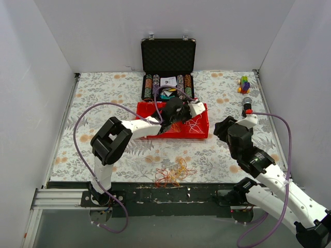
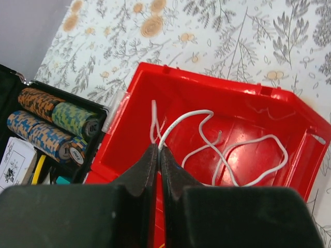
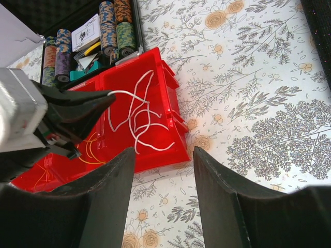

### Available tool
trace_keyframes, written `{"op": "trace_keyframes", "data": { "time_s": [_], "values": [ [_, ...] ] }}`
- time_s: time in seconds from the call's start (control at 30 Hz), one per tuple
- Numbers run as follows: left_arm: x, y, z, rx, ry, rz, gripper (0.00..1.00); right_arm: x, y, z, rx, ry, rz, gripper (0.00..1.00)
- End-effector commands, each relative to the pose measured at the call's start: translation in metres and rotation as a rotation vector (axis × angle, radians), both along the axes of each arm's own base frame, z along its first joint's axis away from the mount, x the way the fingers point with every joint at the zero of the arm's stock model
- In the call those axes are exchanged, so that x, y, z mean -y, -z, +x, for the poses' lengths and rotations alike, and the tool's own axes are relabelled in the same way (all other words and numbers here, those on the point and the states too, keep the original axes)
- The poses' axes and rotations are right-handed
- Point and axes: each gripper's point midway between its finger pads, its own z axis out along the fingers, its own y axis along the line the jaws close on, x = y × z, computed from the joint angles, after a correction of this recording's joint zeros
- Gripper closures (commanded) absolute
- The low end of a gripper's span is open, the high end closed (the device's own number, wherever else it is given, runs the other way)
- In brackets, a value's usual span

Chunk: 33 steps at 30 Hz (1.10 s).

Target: Untangle the cables

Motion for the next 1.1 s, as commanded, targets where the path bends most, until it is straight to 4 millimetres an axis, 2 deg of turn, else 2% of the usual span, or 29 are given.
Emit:
{"op": "trace_keyframes", "data": {
  "time_s": [0.0, 0.1, 0.13, 0.17, 0.2, 0.27, 0.3, 0.37, 0.47, 0.53, 0.63, 0.7, 0.77, 0.8, 0.87, 0.93, 1.07],
  "values": [
    [-0.001, 0.013, -0.006, 0.041, 0.028, 0.094, 1.0, 0.006, -0.015, 0.003, 0.042, 0.033, 0.015, 0.43],
    [0.004, 0.02, -0.01, 0.043, 0.036, 0.127, 1.0, 0.007, -0.015, 0.003, 0.042, 0.032, 0.017, 0.43],
    [0.005, 0.023, -0.012, 0.037, 0.041, 0.143, 0.95, 0.007, -0.015, 0.003, 0.042, 0.031, 0.017, 0.43],
    [0.006, 0.024, -0.013, 0.034, 0.041, 0.154, 0.8, 0.006, -0.014, 0.002, 0.038, 0.031, 0.016, 0.43],
    [0.007, 0.021, -0.011, 0.037, 0.034, 0.156, 0.72, 0.006, -0.014, 0.003, 0.038, 0.031, 0.016, 0.43],
    [0.006, 0.013, -0.008, 0.044, 0.019, 0.153, 0.63, 0.006, -0.013, 0.003, 0.035, 0.028, 0.015, 0.43],
    [0.005, 0.007, -0.007, 0.051, 0.01, 0.147, 0.52, 0.005, -0.013, 0.003, 0.033, 0.024, 0.014, 0.42],
    [0.003, -0.013, -0.009, 0.079, 0.012, 0.125, 0.33, 0.003, -0.013, 0.003, 0.026, 0.015, 0.015, 0.42],
    [-0.003, -0.055, -0.014, 0.115, -0.002, 0.065, 0.22, 0.0, -0.012, 0.004, 0.02, 0.006, 0.02, 0.42],
    [-0.008, -0.091, -0.021, 0.14, -0.007, 0.008, 0.14, -0.003, -0.015, 0.005, 0.022, -0.002, 0.026, 0.42],
    [-0.02, -0.145, -0.032, 0.178, -0.017, -0.08, 0.11, -0.005, -0.017, 0.006, 0.02, -0.013, 0.023, 0.42],
    [-0.037, -0.195, -0.048, 0.212, -0.02, -0.172, 0.11, -0.009, -0.02, 0.005, 0.024, -0.037, 0.021, 0.41],
    [-0.052, -0.223, -0.07, 0.204, 0.014, -0.222, 0.1, -0.016, -0.024, 0.005, 0.031, -0.081, 0.018, 0.41],
    [-0.06, -0.23, -0.084, 0.191, 0.044, -0.231, 0.09, -0.021, -0.025, 0.005, 0.029, -0.112, 0.018, 0.41],
    [-0.075, -0.227, -0.117, 0.131, 0.119, -0.223, 0.09, -0.035, -0.021, 0.001, 0.017, -0.2, 0.015, 0.41],
    [-0.093, -0.211, -0.15, 0.074, 0.189, -0.193, 0.08, -0.054, -0.01, -0.006, -0.007, -0.323, 0.016, 0.41],
    [-0.125, -0.161, -0.201, -0.047, 0.271, -0.139, 0.07, -0.098, 0.019, -0.035, -0.065, -0.635, 0.045, 0.41]
  ]
}}
